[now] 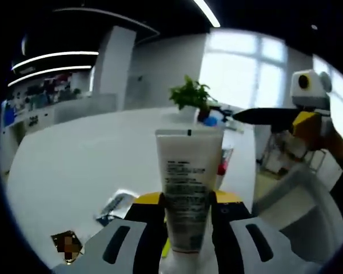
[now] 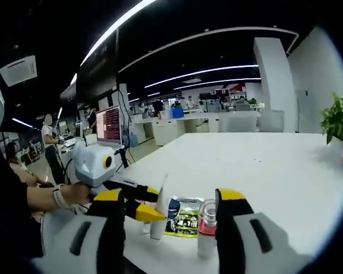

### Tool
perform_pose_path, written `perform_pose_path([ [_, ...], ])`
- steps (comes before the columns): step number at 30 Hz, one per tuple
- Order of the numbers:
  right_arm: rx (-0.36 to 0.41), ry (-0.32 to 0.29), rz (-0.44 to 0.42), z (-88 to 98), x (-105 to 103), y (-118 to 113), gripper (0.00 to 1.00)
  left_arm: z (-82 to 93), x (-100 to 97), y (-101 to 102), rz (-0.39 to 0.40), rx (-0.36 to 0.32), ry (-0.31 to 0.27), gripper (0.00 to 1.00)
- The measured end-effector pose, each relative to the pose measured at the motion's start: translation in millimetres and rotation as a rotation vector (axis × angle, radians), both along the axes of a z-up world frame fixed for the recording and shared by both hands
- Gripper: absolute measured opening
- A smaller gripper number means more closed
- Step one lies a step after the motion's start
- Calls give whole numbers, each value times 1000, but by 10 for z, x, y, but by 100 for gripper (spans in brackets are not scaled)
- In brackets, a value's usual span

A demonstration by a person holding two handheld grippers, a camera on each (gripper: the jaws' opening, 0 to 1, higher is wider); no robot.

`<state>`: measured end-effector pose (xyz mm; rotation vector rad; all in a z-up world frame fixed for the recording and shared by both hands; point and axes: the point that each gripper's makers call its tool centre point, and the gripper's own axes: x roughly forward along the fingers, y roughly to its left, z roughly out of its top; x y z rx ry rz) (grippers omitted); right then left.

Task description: Arrange the skincare products in the storage area until every visible bottle or jar stands upright without overlapping.

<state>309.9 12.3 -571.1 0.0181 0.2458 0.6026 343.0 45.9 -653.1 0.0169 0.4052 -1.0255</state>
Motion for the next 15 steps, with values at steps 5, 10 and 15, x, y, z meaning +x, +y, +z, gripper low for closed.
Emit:
perform_pose_path([
  [5, -27, 14, -7, -121, 57, 117, 41, -3, 4, 11, 2, 0, 0, 27],
  [10, -62, 60, -14, -301, 100, 171, 21, 6, -10, 5, -8, 15, -16, 27],
  [15, -57, 72, -26, -337, 134, 169, 18, 34, -11, -11, -15, 16, -30, 27],
])
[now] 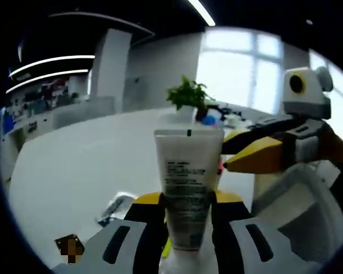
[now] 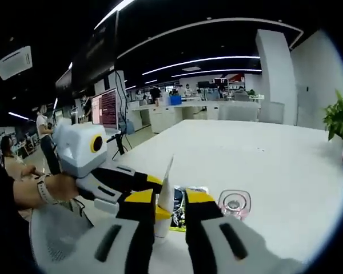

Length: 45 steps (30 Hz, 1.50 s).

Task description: Arrange the skincare products in the storage area until every visible bottle or jar stands upright without overlapping.

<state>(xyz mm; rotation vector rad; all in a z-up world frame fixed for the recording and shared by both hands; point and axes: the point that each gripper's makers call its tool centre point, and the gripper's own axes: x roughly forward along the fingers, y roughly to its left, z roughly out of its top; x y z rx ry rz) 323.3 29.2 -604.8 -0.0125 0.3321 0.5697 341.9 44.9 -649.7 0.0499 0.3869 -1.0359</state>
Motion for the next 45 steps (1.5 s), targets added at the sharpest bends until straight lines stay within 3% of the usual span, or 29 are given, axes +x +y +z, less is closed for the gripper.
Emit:
perform_pose_path([
  [10, 24, 18, 23, -32, 16, 95, 11, -20, -19, -6, -7, 18, -11, 27],
  [13, 0, -5, 17, -15, 29, 75, 9, -13, -37, -17, -16, 15, -10, 27],
  [20, -33, -18, 38, -69, -29, 98, 7, -54, -57, -40, -32, 49, -27, 28],
  [28, 14, -32, 30, -55, -76, 81, 5, -156, -47, -29, -30, 93, -17, 28],
  [40, 35, -35, 48, -48, -109, 86, 4, -145, -86, -10, -56, 113, -43, 29],
  [45, 5, -46, 68, -54, -147, 108, 5, -150, -107, -10, -85, 117, -59, 29],
])
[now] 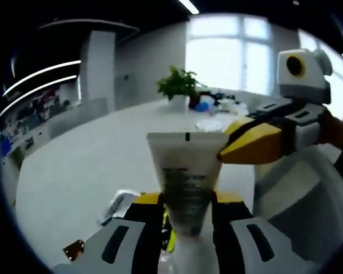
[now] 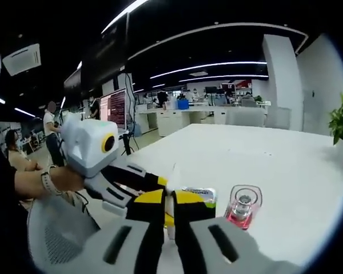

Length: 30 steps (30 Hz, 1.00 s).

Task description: Arrange the skincare products in the storage area until every visible bottle or jar stands upright without overlapping.

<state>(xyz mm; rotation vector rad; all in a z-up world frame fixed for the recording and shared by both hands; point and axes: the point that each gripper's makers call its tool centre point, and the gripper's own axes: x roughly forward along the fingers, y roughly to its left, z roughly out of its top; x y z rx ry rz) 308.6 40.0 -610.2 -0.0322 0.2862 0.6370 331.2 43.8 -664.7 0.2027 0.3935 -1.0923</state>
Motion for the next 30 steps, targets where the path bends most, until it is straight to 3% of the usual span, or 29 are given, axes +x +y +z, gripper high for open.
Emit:
perform_pose_path([
  [7, -13, -18, 42, -5, -47, 77, 6, -25, -40, 32, -38, 43, -54, 30],
  [14, -54, -23, 76, -50, -56, 121, 7, -34, -24, 53, -43, 58, -67, 31],
  [19, -78, 5, 81, -151, -89, 107, 8, -143, -77, 33, -71, 102, -43, 41],
  [27, -103, 40, 80, -272, -89, 90, 10, -119, -56, 151, -49, 118, -45, 38],
  [30, -107, 53, 83, -315, -81, 91, 10, -97, -51, 210, -43, 113, -39, 32],
])
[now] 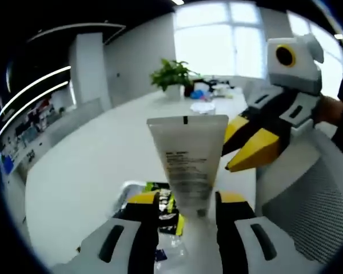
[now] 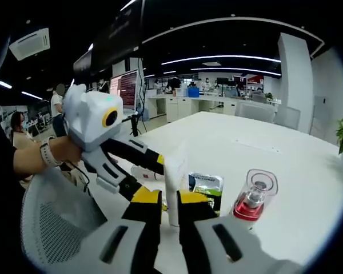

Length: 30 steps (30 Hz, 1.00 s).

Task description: Arrange the skincare products in the storage area until every visible bottle or jar stands upright without overlapping.

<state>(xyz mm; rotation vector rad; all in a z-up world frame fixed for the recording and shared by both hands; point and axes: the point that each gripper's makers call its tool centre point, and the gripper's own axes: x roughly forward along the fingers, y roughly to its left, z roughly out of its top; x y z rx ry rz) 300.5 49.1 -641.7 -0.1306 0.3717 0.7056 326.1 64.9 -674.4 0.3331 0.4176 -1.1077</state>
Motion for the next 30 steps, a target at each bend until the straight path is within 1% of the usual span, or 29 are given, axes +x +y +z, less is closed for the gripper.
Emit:
perform_pose_path([
  [2, -4, 6, 0, -28, 10, 1, 10, 17, -46, -35, -12, -15, 25, 26],
  [3, -8, 9, 1, -42, 14, 5, 10, -3, -101, -57, -28, -23, 55, 24],
  [4, -9, 10, 0, -47, 15, 7, 10, -14, -103, -62, -30, -15, 51, 25],
  [5, -11, 10, 2, -52, 17, 12, 11, -43, -113, -73, -38, 4, 43, 28],
  [8, -17, 9, 1, -60, 25, 0, 12, -88, -152, -86, -60, 23, 51, 31],
  [12, -11, 30, 8, -81, 14, -1, 10, -90, -136, -77, -59, 30, 40, 30],
  [14, -17, 36, 17, -104, 2, 12, 9, -96, -136, -98, -66, 40, 20, 31],
  [17, -20, 38, 26, -113, -17, 35, 10, -104, -132, -103, -66, 39, 18, 32],
  [22, 2, 52, 36, -112, -31, 72, 7, -109, -130, -136, -70, 35, 12, 33],
  [24, 0, 46, 33, -106, -17, 74, 8, -112, -140, -158, -80, 34, 7, 31],
  [26, 7, 48, 36, -98, -9, 83, 10, -124, -159, -181, -91, 35, 9, 26],
  [30, 10, 44, 32, -91, -1, 82, 6, -146, -181, -201, -102, 42, 11, 23],
])
